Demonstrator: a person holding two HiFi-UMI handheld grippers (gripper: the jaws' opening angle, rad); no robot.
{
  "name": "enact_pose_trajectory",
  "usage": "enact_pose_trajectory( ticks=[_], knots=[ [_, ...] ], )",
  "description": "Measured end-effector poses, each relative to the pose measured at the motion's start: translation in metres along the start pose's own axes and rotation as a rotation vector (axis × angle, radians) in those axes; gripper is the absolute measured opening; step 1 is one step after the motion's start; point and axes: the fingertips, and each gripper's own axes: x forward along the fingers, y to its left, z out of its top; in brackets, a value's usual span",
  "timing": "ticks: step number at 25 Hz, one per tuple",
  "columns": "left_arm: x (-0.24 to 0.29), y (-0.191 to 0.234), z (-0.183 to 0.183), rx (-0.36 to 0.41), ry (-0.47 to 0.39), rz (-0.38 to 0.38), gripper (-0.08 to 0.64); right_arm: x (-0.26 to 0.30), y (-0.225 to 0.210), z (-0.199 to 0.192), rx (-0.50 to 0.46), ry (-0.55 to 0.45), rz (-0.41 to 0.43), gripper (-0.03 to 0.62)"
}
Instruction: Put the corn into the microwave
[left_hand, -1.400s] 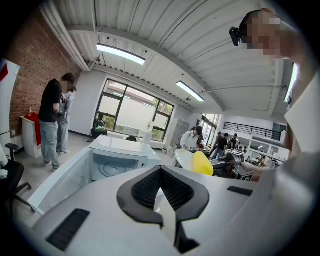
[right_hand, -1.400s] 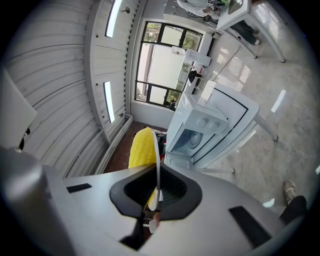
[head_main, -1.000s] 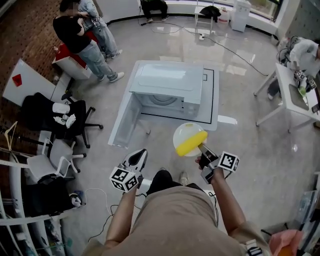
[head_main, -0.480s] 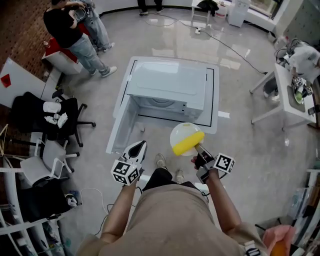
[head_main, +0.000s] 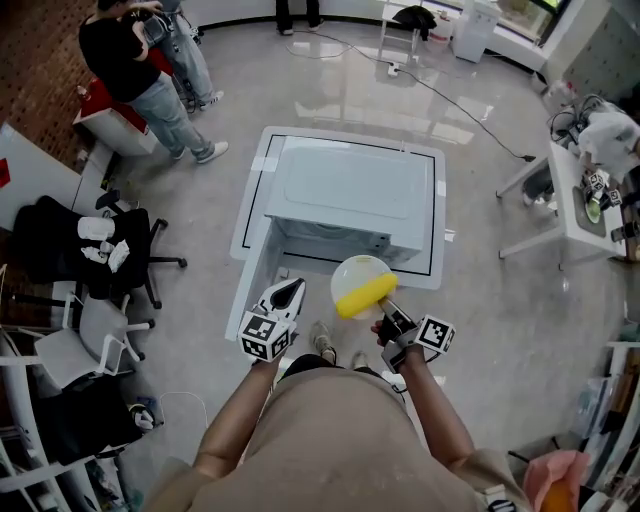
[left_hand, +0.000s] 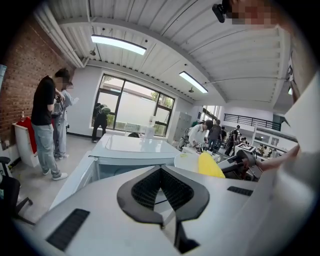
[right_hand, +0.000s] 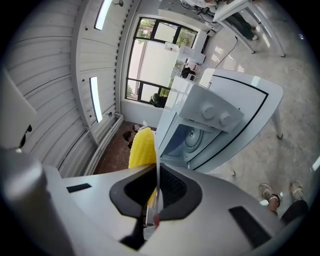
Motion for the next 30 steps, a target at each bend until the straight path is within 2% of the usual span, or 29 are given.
enact_pose_trajectory(
  ticks=[2,6,17,23,30],
  knots=[
    [0.009,0.012,-0.003,-0.002,0.010,-0.009,0.000,0.011,-0.010,-0.001,-0.027,-0.001,-0.031,0.015],
    [0.023,0.030,-0.009,-0.013,0.026,-0.032,0.000,0.039,-0.012,-0.005,-0.009,-0.024,0.030,0.015],
    [0.038,0.045,-0.016,-0.007,0.055,-0.069,0.000,0.078,-0.056,-0.007,0.033,-0.061,-0.048,0.017],
    [0.053,0.048,-0.022,-0.002,0.079,-0.066,0.000,0.101,-0.084,-0.003,0.059,-0.076,-0.036,0.017],
    [0.069,0.059,-0.032,-0.030,0.106,-0.018,0.000,0.132,-0.113,0.000,0.053,-0.065,-0.049,0.015]
  ],
)
